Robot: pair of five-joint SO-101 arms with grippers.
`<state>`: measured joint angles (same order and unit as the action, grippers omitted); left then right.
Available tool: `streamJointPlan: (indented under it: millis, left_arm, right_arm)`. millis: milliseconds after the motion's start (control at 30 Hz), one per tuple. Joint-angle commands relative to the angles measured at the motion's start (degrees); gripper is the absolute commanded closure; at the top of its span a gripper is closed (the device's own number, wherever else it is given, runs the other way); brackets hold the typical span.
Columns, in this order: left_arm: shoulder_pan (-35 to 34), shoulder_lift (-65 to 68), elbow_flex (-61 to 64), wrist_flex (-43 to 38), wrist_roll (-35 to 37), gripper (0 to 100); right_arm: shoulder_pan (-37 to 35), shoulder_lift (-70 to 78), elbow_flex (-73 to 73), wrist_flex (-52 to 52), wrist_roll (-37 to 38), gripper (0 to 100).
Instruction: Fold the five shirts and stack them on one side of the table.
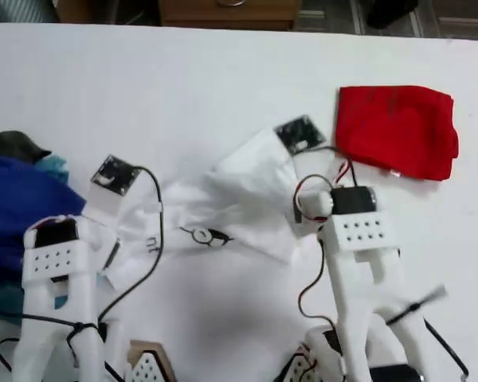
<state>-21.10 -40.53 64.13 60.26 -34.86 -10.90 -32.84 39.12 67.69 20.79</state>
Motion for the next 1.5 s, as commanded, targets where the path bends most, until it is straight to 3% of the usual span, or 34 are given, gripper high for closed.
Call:
streamJointPlan:
  millis: [0, 267, 433, 700, 867, 1133, 1467]
  left_arm:
    - [-0.35, -0.79, 3.21, -4.84, 0.26, 97]
    - [-0.35, -0.88, 9.27, -11.78, 0.35, 97]
    - [-0.35, -0.88, 9.45, -11.96, 0.35, 97]
    - [-0.35, -0.88, 9.8, -11.96, 0.35, 97]
    - [-0.44, -0.88, 10.59, -12.04, 0.35, 97]
    - [-0.44, -0.88, 10.68, -12.04, 1.14, 97]
    - [-0.53, -0.88, 10.95, -12.84, 3.69, 97]
  right_arm:
    - [0.66, -2.95, -3.16, -4.97, 0.18, 79.3]
    - [-5.76, 0.22, -1.67, 5.41, 0.53, 88.0]
    - [-10.24, 4.0, 6.68, -0.4, 5.71, 92.0]
    - [-1.19, 17.19, 5.8, -22.99, 4.31, 88.9]
    - [4.0, 29.76, -5.89, -25.45, 4.31, 88.9]
    - [7.96, 33.36, -18.37, -8.22, 4.4, 88.9]
    - [3.38, 25.27, -18.2, 8.04, 4.75, 88.6]
